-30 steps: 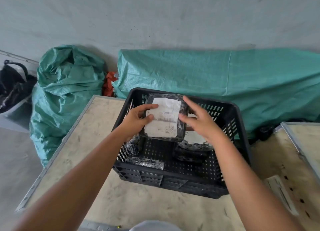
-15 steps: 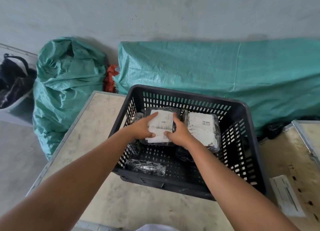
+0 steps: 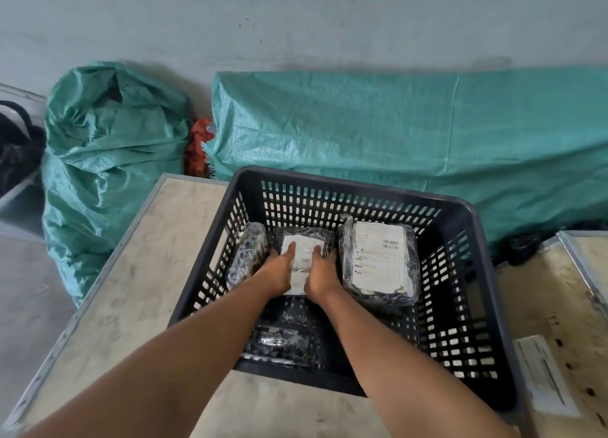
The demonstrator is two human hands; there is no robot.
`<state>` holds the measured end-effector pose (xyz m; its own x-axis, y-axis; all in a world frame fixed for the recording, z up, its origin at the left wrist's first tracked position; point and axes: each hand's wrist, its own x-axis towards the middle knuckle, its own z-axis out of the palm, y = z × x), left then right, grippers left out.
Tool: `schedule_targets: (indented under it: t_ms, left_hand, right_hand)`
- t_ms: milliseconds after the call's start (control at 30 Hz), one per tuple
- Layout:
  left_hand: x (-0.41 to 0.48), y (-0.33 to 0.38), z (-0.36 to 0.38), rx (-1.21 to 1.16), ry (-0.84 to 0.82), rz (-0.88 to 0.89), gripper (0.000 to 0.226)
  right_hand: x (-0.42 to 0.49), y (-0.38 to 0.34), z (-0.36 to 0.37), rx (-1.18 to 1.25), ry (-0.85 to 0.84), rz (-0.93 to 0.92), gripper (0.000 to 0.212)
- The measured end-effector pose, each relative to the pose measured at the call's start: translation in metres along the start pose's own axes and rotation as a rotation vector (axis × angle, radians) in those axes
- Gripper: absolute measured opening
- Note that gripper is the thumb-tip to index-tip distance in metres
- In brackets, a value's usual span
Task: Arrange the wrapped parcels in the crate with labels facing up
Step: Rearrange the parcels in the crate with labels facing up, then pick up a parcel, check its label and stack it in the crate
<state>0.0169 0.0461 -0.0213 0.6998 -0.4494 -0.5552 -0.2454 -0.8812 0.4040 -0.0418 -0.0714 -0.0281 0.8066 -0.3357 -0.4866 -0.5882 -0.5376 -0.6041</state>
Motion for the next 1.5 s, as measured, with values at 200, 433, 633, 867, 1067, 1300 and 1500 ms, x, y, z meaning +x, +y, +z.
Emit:
schedule_targets:
  t_ms: [200,433,633,867,1067,1300,1500]
  left_hand:
    - [0.011,-0.002,0.014,0.223,-0.061,-0.037,0.099]
    - [0.008,-0.001,0.019,0.231,-0.009,-0.057,0.093]
    - [-0.009,0.008,-0.007,0.167,-0.046,-0.005,0.089]
    - [-0.072,0.005,-0.067,0.002,0.101,0.142,0.087]
    - [-0.148,-0.040,-0.097,-0.174,0.671,0.347,0.048]
    - [-0.165,-0.076,-0.074,-0.251,0.453,0.074,0.070]
    - [-0.153,-0.072,-0.068,-0.396,0.514,0.075,0.072]
  right_hand:
    - [0.002,0.005,0.005,-0.051,-0.075,0.051,0.085]
    - [-0.003,0.003,0.004,-0.174,-0.102,0.022,0.083]
    - [-0.004,-0.002,-0.017,-0.087,-0.111,0.005,0.054]
    - [-0.018,-0.014,-0.027,0.047,-0.012,-0.114,0.068]
    - [-0.028,-0.049,-0.017,0.244,0.017,-0.225,0.057]
    - [-0.057,-0.079,0.028,0.081,-0.202,-0.445,0.076]
    - [-0.051,-0.062,0.026,-0.067,-0.251,-0.545,0.075]
